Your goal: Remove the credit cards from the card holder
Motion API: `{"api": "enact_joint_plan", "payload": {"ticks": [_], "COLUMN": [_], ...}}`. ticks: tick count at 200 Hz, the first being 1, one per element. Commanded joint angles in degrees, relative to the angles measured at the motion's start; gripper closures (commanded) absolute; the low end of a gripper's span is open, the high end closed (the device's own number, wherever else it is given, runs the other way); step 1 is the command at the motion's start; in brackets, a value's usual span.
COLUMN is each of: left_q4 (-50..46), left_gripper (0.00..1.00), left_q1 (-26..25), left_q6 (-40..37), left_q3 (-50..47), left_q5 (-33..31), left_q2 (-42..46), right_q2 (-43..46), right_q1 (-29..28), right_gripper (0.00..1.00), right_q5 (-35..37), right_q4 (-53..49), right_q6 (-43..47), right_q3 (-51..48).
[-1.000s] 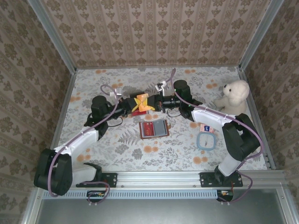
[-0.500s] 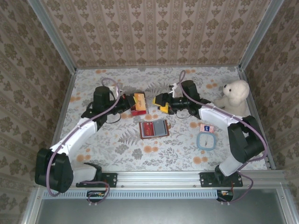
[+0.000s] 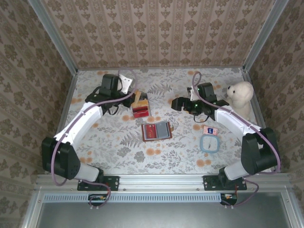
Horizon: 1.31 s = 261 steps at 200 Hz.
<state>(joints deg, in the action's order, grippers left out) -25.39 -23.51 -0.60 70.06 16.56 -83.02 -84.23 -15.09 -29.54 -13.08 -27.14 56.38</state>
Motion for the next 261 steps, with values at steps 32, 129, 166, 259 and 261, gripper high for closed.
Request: {"api": "enact_joint_plan", "payload": {"ticks": [32,129,166,259,261], "left_q4": [-5.9,-17.8,-21.5,-21.2,-21.2], "left_gripper": [1.00,1.00,1.00,1.00,1.00], "left_q1": [-1.0,-0.8,-0.8,-2.3,-2.3], "left_q6": [-25.2,-44.0,-47.0,-51.1,-51.1], "left_q3": [8.6,21.8,24.4,26.1,26.1], "left_q5": [1.4,2.0,1.0,-7.4,-7.5], "left_q2": [-10.3,-25.4,-27.7,-31.1,-31.2], "right_q2": [-0.1,-2.0,-1.9,-1.3,-1.2], "right_q1": [1.8,3.9,3.9,4.0,3.9], "right_gripper": [0.00,0.00,0.00,0.00,0.00], "right_q5": [3.5,0.6,0.4,-0.1,-0.1], "right_q4": [-2.7,-4.1,-4.3,-5.3,-5.3], "right_q6": [4.4,3.2,3.0,2.4,2.4], "right_q3": [-1.3,0.1,0.7,0.7,0.7]}}
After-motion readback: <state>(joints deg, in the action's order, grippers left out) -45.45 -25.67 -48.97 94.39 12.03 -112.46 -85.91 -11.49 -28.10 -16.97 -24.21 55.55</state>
